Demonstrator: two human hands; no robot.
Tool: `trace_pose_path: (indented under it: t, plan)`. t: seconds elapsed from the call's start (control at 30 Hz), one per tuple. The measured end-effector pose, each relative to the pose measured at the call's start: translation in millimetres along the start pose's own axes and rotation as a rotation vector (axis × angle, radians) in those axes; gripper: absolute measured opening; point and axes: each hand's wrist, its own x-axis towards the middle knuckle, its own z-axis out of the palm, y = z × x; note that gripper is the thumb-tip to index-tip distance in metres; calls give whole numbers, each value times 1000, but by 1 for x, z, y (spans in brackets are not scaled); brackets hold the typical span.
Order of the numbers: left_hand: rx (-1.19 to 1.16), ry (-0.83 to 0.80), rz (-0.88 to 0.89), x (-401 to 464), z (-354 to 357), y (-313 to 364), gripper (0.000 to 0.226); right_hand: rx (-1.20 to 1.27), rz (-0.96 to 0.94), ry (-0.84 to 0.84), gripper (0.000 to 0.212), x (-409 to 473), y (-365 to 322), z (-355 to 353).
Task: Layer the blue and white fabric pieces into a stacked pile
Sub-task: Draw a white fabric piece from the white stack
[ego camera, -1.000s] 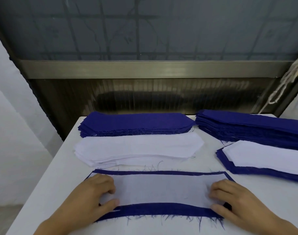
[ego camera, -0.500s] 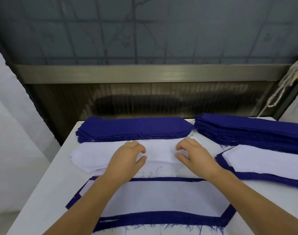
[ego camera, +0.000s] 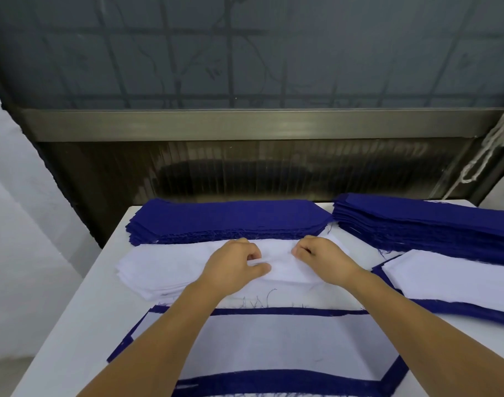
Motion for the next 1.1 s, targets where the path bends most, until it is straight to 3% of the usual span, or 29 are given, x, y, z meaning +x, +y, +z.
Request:
trace_pose_path:
  t: [0.1, 0.2, 0.33, 0.5, 0.83, 1.1]
  plan:
    - [51, 34, 0, 4, 2, 0, 10, -3, 36, 10, 34, 2, -2, 1]
    - [77, 56, -11, 9, 3, 3, 12, 6, 44, 4, 34, 0, -7, 0]
    - [116, 73, 18, 7, 3, 1, 6, -187, -47, -16, 30, -8, -12, 2]
    - [166, 114, -12, -8, -10, -24, 10, -155, -75, 17, 9, -10, -4, 0]
    - [260, 174, -276, -58, -70, -100, 8, -66, -70, 13, 11, -18, 8, -5]
    - [338, 144, -235, -80, -84, -95, 23, -143, -147, 39, 16, -47, -3, -20]
